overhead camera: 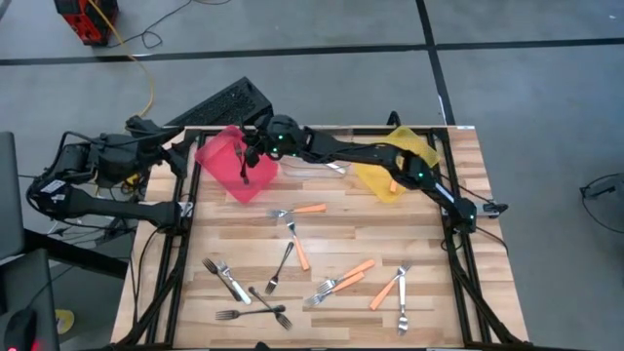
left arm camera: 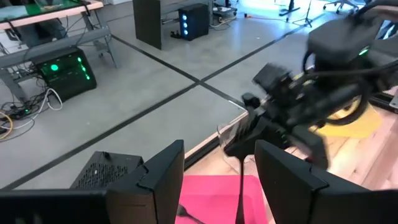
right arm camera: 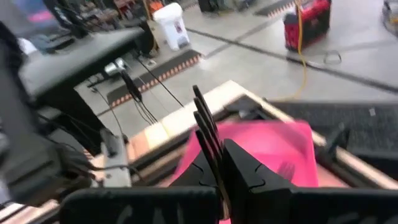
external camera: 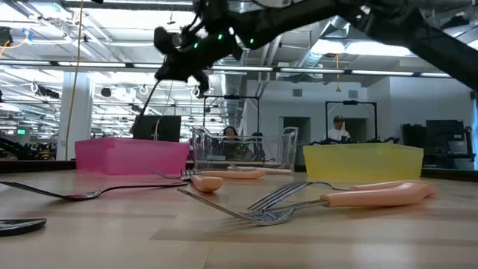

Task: Sort silverware by color (type)
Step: Put the black fork into the pink bin

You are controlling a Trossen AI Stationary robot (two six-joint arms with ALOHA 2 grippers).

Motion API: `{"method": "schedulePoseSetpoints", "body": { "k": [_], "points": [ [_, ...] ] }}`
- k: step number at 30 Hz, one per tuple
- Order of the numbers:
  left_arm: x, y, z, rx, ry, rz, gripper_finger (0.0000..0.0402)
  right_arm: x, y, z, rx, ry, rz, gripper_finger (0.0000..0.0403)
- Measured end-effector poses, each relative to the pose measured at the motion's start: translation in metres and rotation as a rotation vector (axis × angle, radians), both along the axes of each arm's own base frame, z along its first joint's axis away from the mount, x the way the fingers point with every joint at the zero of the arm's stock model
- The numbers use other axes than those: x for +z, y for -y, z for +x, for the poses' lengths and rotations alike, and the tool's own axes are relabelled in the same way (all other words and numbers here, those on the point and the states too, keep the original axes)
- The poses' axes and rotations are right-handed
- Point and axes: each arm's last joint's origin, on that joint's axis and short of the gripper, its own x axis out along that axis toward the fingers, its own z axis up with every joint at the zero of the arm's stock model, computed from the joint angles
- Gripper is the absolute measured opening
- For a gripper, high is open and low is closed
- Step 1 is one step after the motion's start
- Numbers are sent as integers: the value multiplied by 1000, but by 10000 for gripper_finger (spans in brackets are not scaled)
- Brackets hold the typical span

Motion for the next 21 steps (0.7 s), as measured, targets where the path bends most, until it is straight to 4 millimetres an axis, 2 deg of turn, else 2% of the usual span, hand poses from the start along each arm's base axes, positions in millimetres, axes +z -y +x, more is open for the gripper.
{"method": "schedulePoseSetpoints", "body": {
  "k": [4, 8, 13, 21],
  "points": [
    [-1, 0, -2, 0, -16, -1, 182, -29, 7, 7, -5, -33, 75, 23],
    [-2, 0, -3, 6, -25, 1, 182, -48, 10, 11, 33, -57, 115, 23],
    [-2, -1, -4, 51, -24, 22, 182, -53, 16, 9, 80, -87, 147, 23],
    [-1, -1, -4, 93, 3, 18, 182, -56, 46, -4, 87, -123, 179, 25]
  ]
}}
